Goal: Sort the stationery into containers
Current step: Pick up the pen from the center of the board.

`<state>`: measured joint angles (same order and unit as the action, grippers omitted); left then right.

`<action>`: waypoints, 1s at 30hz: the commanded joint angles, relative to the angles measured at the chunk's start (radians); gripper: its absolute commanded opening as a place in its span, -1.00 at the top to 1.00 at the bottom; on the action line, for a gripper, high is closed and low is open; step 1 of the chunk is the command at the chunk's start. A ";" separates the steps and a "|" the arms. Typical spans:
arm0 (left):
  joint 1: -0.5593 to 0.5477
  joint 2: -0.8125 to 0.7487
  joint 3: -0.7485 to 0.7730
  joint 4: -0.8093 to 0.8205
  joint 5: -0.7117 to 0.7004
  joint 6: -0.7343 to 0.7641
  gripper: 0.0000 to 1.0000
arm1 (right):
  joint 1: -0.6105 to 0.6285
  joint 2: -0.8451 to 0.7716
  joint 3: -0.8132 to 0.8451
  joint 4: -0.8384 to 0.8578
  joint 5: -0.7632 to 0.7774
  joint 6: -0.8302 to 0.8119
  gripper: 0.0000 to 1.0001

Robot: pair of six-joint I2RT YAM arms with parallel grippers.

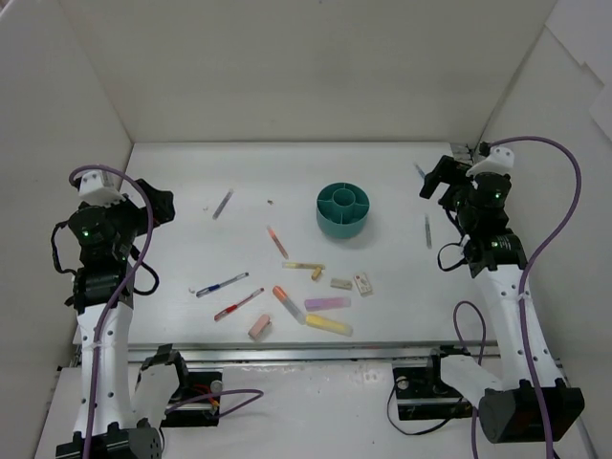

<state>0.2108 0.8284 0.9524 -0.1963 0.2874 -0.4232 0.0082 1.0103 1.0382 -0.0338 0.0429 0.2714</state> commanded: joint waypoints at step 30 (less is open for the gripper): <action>-0.008 0.238 0.077 0.011 0.116 0.077 -0.99 | -0.091 1.458 1.364 -0.399 -0.144 -0.320 -0.96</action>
<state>0.2085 1.0542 0.9642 -0.2352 0.3889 -0.3725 -0.0738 2.4573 2.2932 -0.4168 -0.1242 -0.0212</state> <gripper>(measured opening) 0.996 0.980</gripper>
